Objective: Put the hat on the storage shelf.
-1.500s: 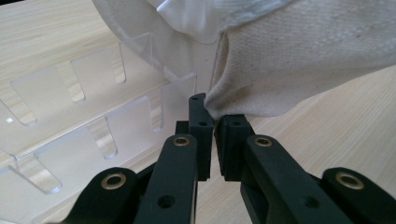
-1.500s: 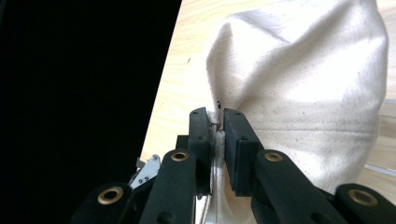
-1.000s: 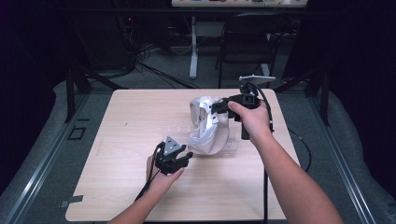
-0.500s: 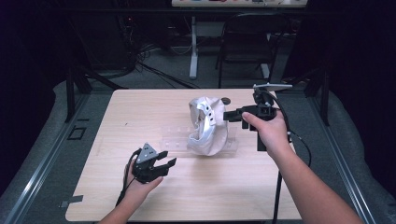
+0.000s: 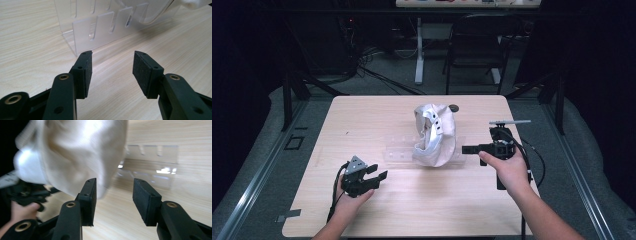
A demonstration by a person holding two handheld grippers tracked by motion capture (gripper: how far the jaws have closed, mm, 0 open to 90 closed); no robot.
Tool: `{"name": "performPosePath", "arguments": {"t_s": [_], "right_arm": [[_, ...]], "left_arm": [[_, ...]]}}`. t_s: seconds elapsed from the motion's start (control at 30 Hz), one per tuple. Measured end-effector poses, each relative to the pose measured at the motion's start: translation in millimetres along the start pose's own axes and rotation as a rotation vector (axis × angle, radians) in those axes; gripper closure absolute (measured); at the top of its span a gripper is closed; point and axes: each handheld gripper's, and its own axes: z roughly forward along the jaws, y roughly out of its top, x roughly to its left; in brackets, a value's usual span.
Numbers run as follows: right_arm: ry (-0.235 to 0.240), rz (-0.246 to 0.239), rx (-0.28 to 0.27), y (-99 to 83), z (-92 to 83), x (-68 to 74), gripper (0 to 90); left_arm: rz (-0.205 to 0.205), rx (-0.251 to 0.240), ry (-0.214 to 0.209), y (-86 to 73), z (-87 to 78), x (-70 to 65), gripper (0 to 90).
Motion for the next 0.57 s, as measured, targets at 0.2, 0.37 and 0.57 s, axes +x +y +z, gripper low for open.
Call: {"name": "performPosePath", "arguments": {"t_s": [0.2,0.37,0.57], "right_arm": [[-0.019,-0.016,-0.015,-32.2,9.9,-16.0,54.4],[-0.056,-0.042,-0.056,-63.6,14.4,-28.3,53.7],[-0.136,-0.067,-0.145,-95.3,18.0,-43.1,52.2]], "left_arm": [[0.003,-0.006,0.004,-1.4,2.7,-0.5,48.4],[0.035,-0.015,-0.005,-0.9,3.7,-5.4,48.1],[0.064,-0.026,-0.021,3.1,6.2,-15.9,48.4]]}}
